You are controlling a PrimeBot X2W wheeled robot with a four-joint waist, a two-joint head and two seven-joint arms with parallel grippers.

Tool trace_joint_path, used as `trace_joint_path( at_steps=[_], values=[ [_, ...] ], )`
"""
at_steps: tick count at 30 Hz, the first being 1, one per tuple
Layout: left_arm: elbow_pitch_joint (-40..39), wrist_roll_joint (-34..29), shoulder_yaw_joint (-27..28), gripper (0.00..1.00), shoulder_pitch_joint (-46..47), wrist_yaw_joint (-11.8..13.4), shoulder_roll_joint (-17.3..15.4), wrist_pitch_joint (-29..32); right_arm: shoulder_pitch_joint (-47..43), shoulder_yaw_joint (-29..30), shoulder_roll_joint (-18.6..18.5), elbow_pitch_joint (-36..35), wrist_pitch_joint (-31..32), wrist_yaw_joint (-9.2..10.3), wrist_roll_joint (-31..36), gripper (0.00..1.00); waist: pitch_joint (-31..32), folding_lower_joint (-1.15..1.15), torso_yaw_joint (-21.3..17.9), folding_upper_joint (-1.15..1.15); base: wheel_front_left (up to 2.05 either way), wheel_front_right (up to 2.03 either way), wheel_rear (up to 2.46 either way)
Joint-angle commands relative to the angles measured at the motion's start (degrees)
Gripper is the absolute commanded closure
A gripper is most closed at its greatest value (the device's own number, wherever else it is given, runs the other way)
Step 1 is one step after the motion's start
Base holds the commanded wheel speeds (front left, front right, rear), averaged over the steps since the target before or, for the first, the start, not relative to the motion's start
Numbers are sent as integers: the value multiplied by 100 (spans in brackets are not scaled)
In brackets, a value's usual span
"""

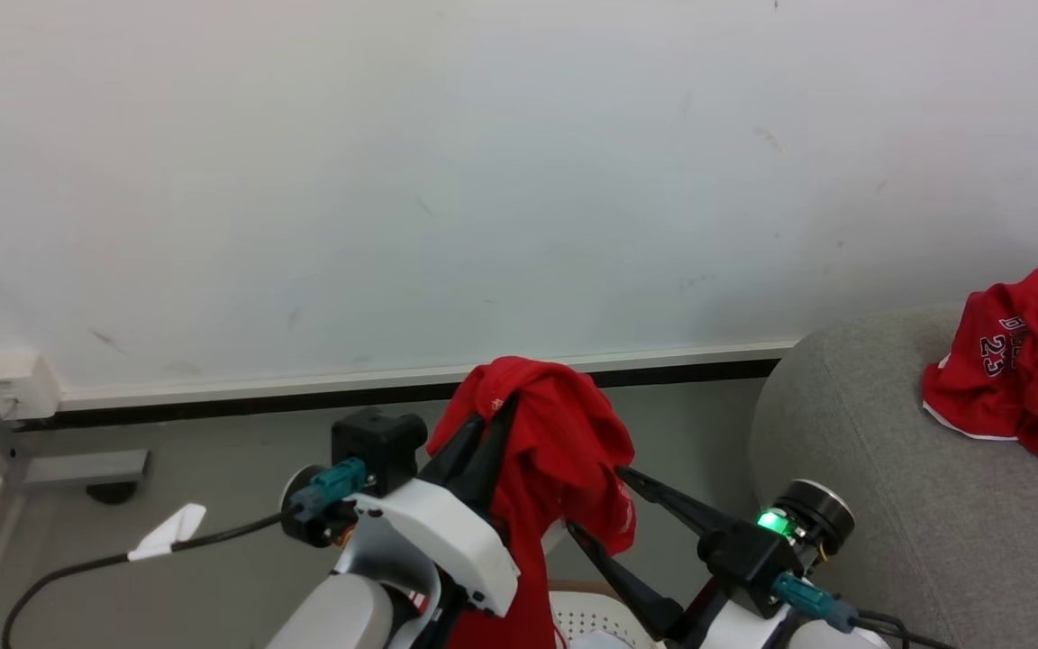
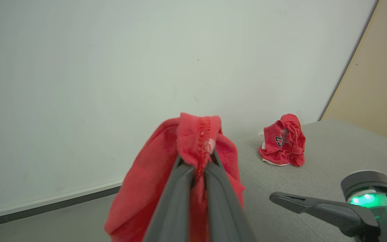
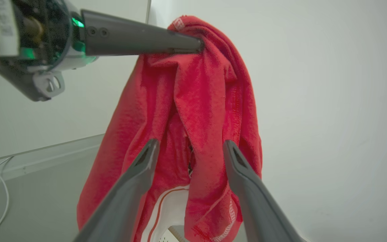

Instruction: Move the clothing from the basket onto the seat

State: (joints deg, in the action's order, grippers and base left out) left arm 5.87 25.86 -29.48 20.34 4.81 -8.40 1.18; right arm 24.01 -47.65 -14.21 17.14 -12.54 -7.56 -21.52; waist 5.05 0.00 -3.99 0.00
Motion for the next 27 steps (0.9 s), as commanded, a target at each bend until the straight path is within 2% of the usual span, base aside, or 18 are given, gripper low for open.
trace_joint_path(
  at_steps=[1, 8, 14, 16, 17, 21, 27],
  values=[
    [-46, -31, -42, 100, 71, -20, 13, 23, 279, -185, 57, 222, -45, 15, -156, 0, -9, 0, 42, 0, 0, 0, 0],
    [-126, -24, -301, 100, 164, -128, 144, 129, 1023, -820, 280, 1122, -131, 15, -490, 0, -22, 0, 184, 0, 0, 0, 0],
    [-241, 138, -521, 100, 168, -234, 280, 228, 1373, -1012, 649, 1942, -224, 15, -649, 0, -35, 0, 238, 0, 0, 0, 0],
    [-273, 208, -558, 100, 169, -230, 317, 249, 1438, -914, 753, 2199, -239, 15, -613, 93, -43, 0, 254, 0, 0, 0, 0],
    [-273, 214, -574, 100, 177, -224, 322, 259, 1422, -908, 816, 2285, -251, 15, -629, 100, -44, 0, 265, 0, 0, 0, 0],
    [-230, 213, -576, 100, 188, -197, 311, 251, 1356, -909, 946, 2225, -267, 15, -767, 100, -56, 0, 279, 0, 0, 0, 0],
    [-156, 207, -516, 100, 176, -138, 238, 182, 1193, -716, 842, 1984, -264, 15, -867, 100, -85, 0, 249, 0, 0, 0, 0]
  ],
)
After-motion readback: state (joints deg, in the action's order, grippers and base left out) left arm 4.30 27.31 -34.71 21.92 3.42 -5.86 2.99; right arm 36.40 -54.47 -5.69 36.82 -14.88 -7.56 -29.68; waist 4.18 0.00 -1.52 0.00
